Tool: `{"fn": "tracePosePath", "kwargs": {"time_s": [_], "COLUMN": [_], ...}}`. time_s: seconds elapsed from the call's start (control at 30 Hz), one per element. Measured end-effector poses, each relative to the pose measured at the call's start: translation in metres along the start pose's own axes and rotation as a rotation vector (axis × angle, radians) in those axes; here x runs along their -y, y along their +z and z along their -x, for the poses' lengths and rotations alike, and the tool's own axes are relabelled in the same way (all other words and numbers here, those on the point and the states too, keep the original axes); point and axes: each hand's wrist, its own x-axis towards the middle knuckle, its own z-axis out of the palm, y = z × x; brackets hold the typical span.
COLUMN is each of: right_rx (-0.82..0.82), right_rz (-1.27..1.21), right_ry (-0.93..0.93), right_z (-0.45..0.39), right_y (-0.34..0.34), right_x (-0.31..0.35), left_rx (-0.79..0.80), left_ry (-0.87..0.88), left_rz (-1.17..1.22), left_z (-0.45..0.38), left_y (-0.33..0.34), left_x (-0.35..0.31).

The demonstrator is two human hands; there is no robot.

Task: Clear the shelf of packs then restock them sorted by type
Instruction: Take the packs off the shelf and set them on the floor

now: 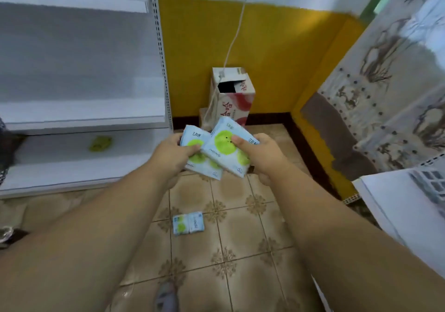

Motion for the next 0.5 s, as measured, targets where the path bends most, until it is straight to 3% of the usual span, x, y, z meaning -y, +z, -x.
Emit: {"fn": "tracePosePath", "kwargs": {"time_s": [0.1, 0.23, 0.33, 0.43, 0.5], "right_rx": [-0.013, -0.056, -0.169, -0.101, -0.030], "right_rz": [-0.291, -0.481, -0.515, -0.457, -0.417], "right_ry": [0.164, 0.244, 0.289, 0.350, 0.427], "right_z": [-0.030, -0.071, -0.102, -0.141, -0.169], "right_y": [0.001, -0.016, -0.036, -0.052, -0.057], "right_x": [-0.042, -0.092, -0.127, -0.163, -0.197], "left_rx": [0.060, 0.161, 0.197, 0.205, 0.130], "left_ry": [-0.131, -0.246, -0.295, -0.357, -0.381], "left_rz": [-0.015, -0.093, -0.140, -0.152, -0.125], "left_z": [-0.029, -0.062, -0.093, -0.126, -0.152], "left_y": [-0.006, 0.011, 0.033, 0.064, 0.082], "left_x": [0.032, 0.062, 0.079, 0.106, 0.137]}}
